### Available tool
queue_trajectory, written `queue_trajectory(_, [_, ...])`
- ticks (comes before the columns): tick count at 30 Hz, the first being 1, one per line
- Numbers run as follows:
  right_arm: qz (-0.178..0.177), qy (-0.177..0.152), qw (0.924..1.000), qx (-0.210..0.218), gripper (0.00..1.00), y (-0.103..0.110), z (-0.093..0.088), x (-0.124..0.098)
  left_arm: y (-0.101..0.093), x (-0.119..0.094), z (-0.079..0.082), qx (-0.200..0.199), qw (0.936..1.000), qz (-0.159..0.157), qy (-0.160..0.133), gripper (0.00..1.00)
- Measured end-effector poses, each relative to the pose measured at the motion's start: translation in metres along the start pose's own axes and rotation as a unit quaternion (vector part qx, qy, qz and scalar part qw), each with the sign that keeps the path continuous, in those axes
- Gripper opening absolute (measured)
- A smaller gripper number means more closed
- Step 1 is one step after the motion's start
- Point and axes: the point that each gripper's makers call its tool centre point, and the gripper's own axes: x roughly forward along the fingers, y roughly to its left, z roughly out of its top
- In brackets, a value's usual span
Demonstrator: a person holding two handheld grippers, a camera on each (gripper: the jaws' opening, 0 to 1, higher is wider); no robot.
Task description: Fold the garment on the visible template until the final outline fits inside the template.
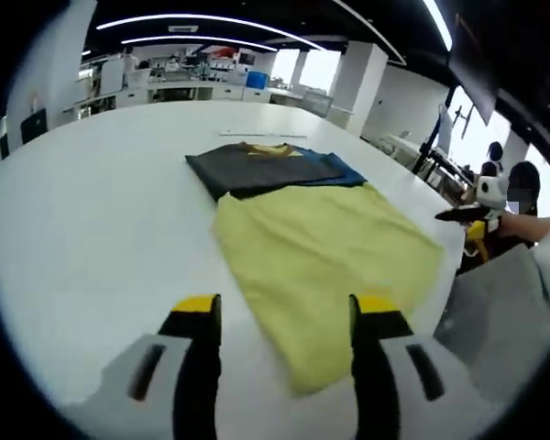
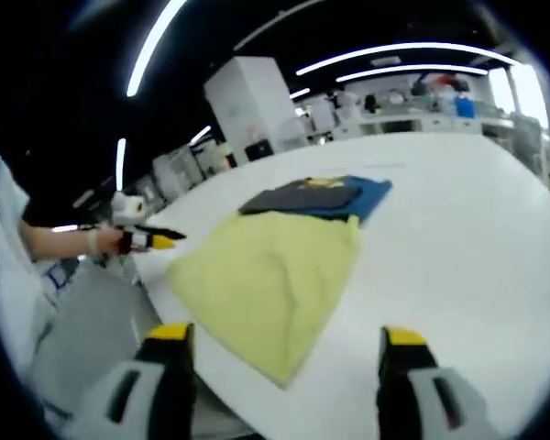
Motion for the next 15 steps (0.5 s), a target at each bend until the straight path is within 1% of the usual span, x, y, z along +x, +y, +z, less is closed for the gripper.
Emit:
queue_trajectory(1, [0.009, 0.004, 0.9999, 0.004, 0.73, 0.002, -0.004, 0.001, 0.0, -0.002, -0.005, -0.003, 1.0, 0.0, 0.003, 0.47])
queue_trajectory(2, [0.009, 0.007, 0.9999, 0.006, 0.68, 0.002, -0.006, 0.001, 0.009, -0.003, -0.01, -0.009, 0.9999, -0.001, 0.009, 0.43])
queue_trajectory(3, [0.009, 0.011, 0.9999, 0.007, 0.65, 0.003, -0.008, 0.001, 0.01, -0.004, -0.015, -0.013, 0.9998, -0.003, 0.016, 0.41])
queue_trajectory(5, [0.011, 0.015, 0.9997, 0.017, 0.57, 0.002, -0.014, 0.003, 0.006, -0.006, -0.021, -0.022, 0.9995, -0.006, 0.02, 0.39])
queue_trajectory(6, [0.013, 0.019, 0.9994, 0.024, 0.54, 0.002, -0.017, 0.003, -0.003, -0.007, -0.027, -0.037, 0.9988, -0.009, 0.031, 0.38])
queue_trajectory(7, [0.017, 0.021, 0.9992, 0.029, 0.51, 0.004, -0.018, 0.004, -0.004, -0.008, -0.03, -0.046, 0.9982, -0.01, 0.038, 0.36])
queue_trajectory(8, [0.019, 0.022, 0.9989, 0.036, 0.48, 0.004, -0.022, 0.005, -0.012, -0.009, -0.03, -0.041, 0.9985, -0.01, 0.035, 0.35])
queue_trajectory(9, [0.019, 0.03, 0.9984, 0.044, 0.47, 0.003, -0.029, 0.008, -0.015, -0.01, -0.032, -0.042, 0.9984, -0.01, 0.038, 0.34])
queue_trajectory(10, [0.018, 0.034, 0.9983, 0.044, 0.46, 0.004, -0.031, 0.008, -0.016, -0.011, -0.034, -0.045, 0.9981, -0.011, 0.041, 0.33])
queue_trajectory(11, [0.016, 0.033, 0.9984, 0.042, 0.45, 0.004, -0.032, 0.009, -0.017, -0.012, -0.036, -0.047, 0.9979, -0.012, 0.043, 0.32])
queue_trajectory(12, [0.014, 0.034, 0.9985, 0.041, 0.44, 0.004, -0.033, 0.009, -0.027, -0.013, -0.036, -0.048, 0.9977, -0.013, 0.045, 0.32])
queue_trajectory(13, [0.014, 0.035, 0.9984, 0.042, 0.42, 0.004, -0.034, 0.009, -0.03, -0.014, -0.037, -0.05, 0.9975, -0.014, 0.047, 0.32])
queue_trajectory(15, [0.016, 0.036, 0.9978, 0.053, 0.39, 0.005, -0.035, 0.009, -0.036, -0.015, -0.039, -0.052, 0.9972, -0.015, 0.05, 0.3])
